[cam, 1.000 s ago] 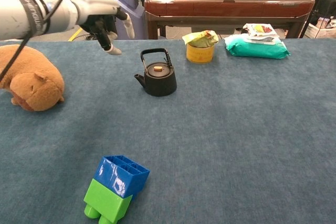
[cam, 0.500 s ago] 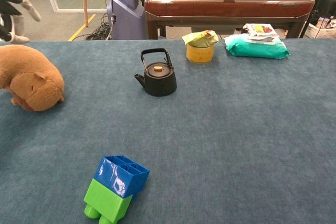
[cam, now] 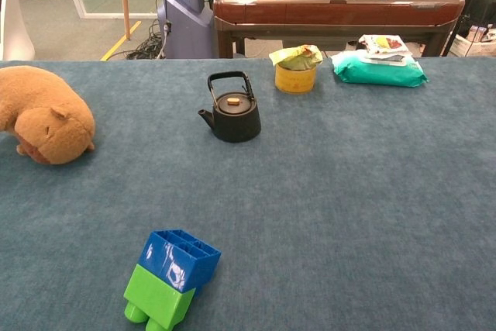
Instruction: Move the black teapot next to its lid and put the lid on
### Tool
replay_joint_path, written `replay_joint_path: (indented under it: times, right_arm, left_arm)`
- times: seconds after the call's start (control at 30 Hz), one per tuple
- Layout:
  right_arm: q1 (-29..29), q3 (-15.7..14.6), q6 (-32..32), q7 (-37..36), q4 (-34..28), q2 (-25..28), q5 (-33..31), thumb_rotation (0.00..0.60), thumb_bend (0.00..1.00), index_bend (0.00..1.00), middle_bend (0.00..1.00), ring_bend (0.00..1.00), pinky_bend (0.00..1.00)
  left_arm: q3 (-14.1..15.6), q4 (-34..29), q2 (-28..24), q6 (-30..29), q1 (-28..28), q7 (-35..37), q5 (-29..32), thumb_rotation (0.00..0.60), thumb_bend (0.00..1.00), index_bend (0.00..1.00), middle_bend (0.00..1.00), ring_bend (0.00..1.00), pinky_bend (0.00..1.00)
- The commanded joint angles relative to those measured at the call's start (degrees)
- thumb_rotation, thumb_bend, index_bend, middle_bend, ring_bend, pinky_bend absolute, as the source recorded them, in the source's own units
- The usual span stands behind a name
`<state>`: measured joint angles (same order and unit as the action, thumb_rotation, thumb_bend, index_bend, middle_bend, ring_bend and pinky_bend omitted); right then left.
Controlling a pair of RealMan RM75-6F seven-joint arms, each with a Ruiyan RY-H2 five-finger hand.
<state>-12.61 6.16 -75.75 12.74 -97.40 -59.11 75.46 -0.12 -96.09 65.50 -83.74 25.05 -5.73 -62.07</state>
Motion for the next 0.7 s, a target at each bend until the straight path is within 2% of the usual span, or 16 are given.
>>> replay_joint_path:
  times: [0.03,0.13,0.3,0.4,0.47,0.6,0.7]
  right_arm:
    - [0.64,-1.60,0.50,-3.71,0.41,1.30,3.22,0.600,0.10,0.23,0.25,0.11,0.15]
    - [1.31,-2.55,-0.66,-6.05,1.75,1.47,6.07,0.600,0.10,0.23,0.25,0.10,0.14]
    - [2.74,-4.12,-3.39,-9.00,2.62,1.25,10.50,0.600,0.10,0.23,0.25,0.10,0.14]
    - [3.75,-4.43,-5.29,-8.30,2.75,0.98,11.50,0.600,0.10,0.23,0.25,0.10,0.14]
    - [4.22,-4.35,-6.14,-7.27,2.33,1.00,11.48,0.600,0.10,0.23,0.25,0.10,0.14]
    - [5.03,-4.29,-7.27,-5.69,1.29,1.06,11.36,0.600,0.10,0.23,0.25,0.10,0.14]
    - [5.74,-4.26,-8.53,-4.68,1.02,0.65,11.62,0.600,0.10,0.23,0.25,0.10,0.14]
  left_arm:
    - [1.78,0.02,1.35,-5.46,-4.14,2.33,-5.96,0.267,0.26,0.22,0.22,0.17,0.30]
    - [3.05,-0.08,1.99,-7.97,-6.71,1.57,-9.41,0.237,0.26,0.21,0.20,0.15,0.26]
    - [4.34,-0.41,3.09,-11.11,-10.12,0.71,-14.60,0.232,0.26,0.21,0.19,0.15,0.24]
    - [4.43,-0.13,3.83,-12.31,-11.65,-0.32,-16.49,0.235,0.26,0.21,0.19,0.15,0.24]
    - [4.38,-0.31,3.99,-12.16,-12.30,-0.78,-16.85,0.244,0.26,0.21,0.19,0.15,0.24]
    - [3.57,-0.18,4.33,-11.45,-13.31,-1.13,-17.05,0.323,0.26,0.21,0.19,0.15,0.24]
    - [2.89,-0.32,4.53,-11.06,-13.92,-1.18,-17.20,0.331,0.26,0.21,0.19,0.15,0.24]
